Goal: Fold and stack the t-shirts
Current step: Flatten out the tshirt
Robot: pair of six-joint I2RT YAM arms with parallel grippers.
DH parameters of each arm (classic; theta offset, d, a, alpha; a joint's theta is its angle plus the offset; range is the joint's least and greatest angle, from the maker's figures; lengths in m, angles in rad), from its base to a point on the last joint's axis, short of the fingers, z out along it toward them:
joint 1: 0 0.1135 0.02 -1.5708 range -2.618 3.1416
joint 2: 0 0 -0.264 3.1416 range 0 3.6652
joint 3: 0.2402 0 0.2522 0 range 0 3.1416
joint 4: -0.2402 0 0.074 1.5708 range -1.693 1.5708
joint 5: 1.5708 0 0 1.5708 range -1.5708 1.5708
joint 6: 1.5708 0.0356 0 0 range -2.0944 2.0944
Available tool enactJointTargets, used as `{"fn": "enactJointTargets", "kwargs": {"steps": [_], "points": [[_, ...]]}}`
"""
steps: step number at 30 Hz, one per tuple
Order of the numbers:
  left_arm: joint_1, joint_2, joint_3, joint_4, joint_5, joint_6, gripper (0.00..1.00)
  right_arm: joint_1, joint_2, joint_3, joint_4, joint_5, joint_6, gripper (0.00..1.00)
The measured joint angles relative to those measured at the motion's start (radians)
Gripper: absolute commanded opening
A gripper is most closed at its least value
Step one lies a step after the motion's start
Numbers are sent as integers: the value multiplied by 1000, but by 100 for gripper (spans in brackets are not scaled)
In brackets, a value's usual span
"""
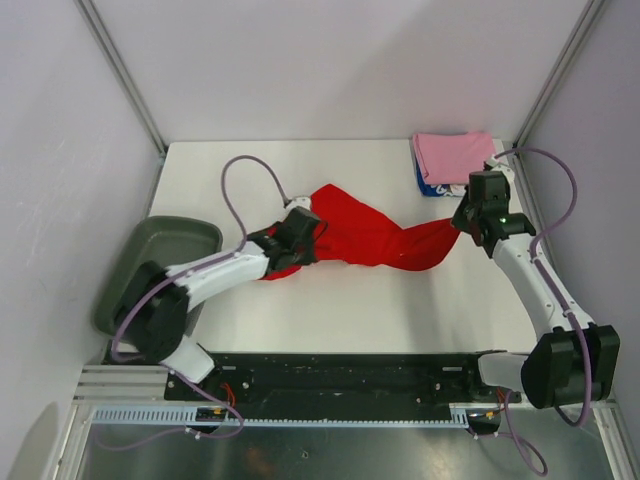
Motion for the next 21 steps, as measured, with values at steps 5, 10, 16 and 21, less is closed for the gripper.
{"fn": "enactJointTargets", "kwargs": {"steps": [5, 10, 16, 21], "points": [[2, -290, 17, -79, -97, 81, 0, -84, 0, 17, -9, -28, 0, 0], [19, -539, 150, -88, -161, 179, 0, -117, -30, 83, -12, -41, 6, 0], [82, -588, 238, -85, -131, 247, 0, -118, -111, 127, 33, -60, 13, 0], [194, -478, 306, -107, -26, 257, 0, -119, -110, 195, 71, -69, 13, 0]]}}
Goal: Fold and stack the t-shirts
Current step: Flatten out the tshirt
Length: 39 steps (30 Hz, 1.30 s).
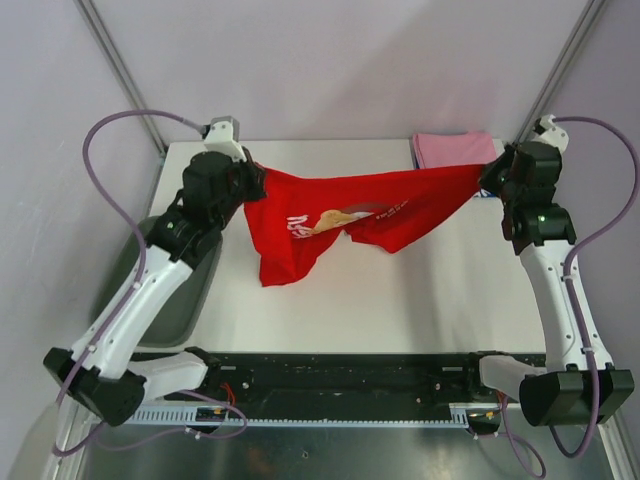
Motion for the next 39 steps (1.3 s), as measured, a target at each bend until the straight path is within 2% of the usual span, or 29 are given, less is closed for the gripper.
{"fn": "enactJointTargets", "kwargs": {"steps": [4, 9, 14, 17, 19, 24, 27, 31, 33, 39], "points": [[50, 78, 72, -19, 103, 0, 0, 0, 19, 66, 14, -1, 13, 0], [57, 64, 75, -6, 212, -19, 0, -2, 19, 84, -16, 0, 26, 0], [56, -42, -129, 21, 339, -89, 0, -5, -24, -6, -68, 0, 33, 0], [29, -137, -336, 34, 399, -170, 0, -6, -90, -117, -114, 2, 34, 0], [-43, -211, -502, 27, 425, -237, 0, -6, -130, -189, -145, 11, 33, 0], [-286, -241, -760, -12, 489, -347, 20, -14, -154, -307, -195, 53, 33, 0], [-334, -230, -795, -38, 520, -359, 30, -19, -134, -327, -206, 58, 34, 0], [-342, -235, -776, -26, 533, -352, 55, -25, -104, -330, -200, 74, 34, 0], [-342, -254, -760, -23, 516, -352, 57, -44, -84, -330, -189, 83, 34, 0], [-302, -320, -730, -33, 348, -405, 48, -117, -5, -330, -159, 85, 34, 0]]}}
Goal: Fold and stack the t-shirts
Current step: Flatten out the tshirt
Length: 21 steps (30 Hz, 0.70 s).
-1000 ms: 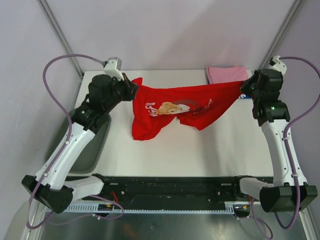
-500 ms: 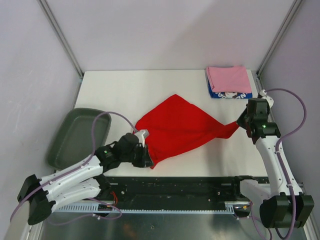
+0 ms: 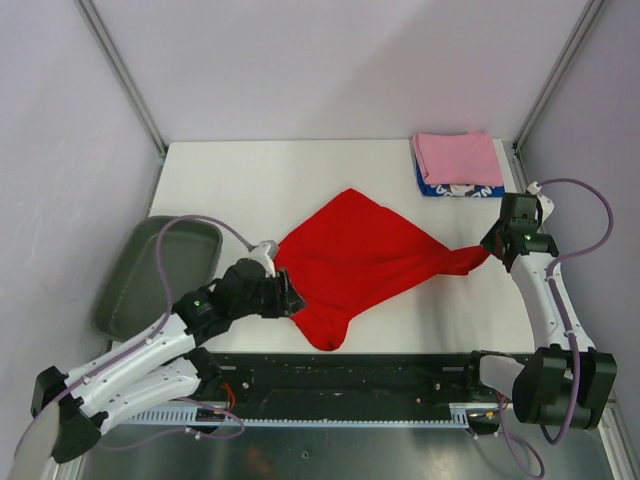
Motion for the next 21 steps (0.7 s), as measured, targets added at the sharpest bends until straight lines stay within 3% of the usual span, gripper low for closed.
{"fn": "enactJointTargets", "kwargs": {"steps": [7, 12, 21], "points": [[122, 130, 0, -20, -167, -39, 43, -11, 19, 0, 23, -9, 0, 0], [136, 304, 0, 34, -163, -42, 43, -14, 20, 0, 25, -18, 0, 0], [139, 475, 0, 220, -126, -42, 45, -14, 20, 0, 36, -49, 0, 0]]}}
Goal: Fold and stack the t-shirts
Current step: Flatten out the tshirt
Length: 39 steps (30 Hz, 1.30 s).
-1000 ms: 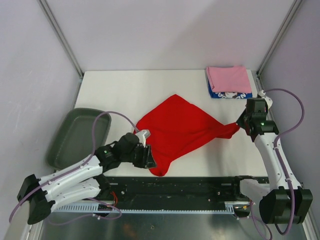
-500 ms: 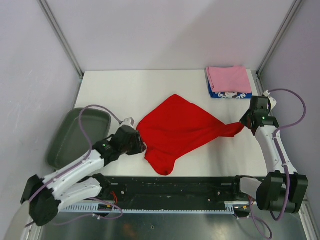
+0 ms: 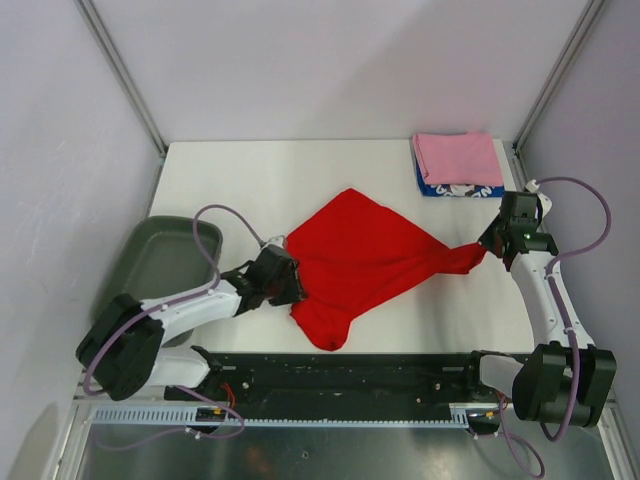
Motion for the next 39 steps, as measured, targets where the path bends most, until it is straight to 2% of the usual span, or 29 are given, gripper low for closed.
{"fn": "enactJointTargets", "kwargs": {"steps": [3, 5, 8, 9, 11, 16, 25, 29, 33, 39], "points": [[1, 58, 0, 67, 21, 0, 42, 0, -1, 0, 1, -9, 0, 0], [1, 91, 0, 97, 30, 0, 31, 0, -3, 0, 2, -13, 0, 0], [1, 118, 1, 134, 40, -2, 10, 0, -8, 0, 1, -18, 0, 0], [2, 121, 1, 139, 43, 0, 5, 0, -10, 0, 1, -19, -1, 0], [4, 109, 1, 138, 46, 2, 1, 0, -16, 0, 1, -21, -1, 0], [12, -77, 40, 33, 17, 16, 0, -1, -59, 0, 1, -31, -1, 0], [30, -529, 325, -137, -84, 116, 0, -5, -191, 27, -41, -55, 33, 0], [30, -657, 386, -197, -105, 148, 0, -6, -274, 102, -89, -63, 63, 0], [30, -728, 466, -249, -120, 168, 0, -6, -357, 215, -126, -85, 87, 0], [30, -727, 588, -269, -142, 186, 0, -6, -403, 388, -162, -129, 97, 0]]}}
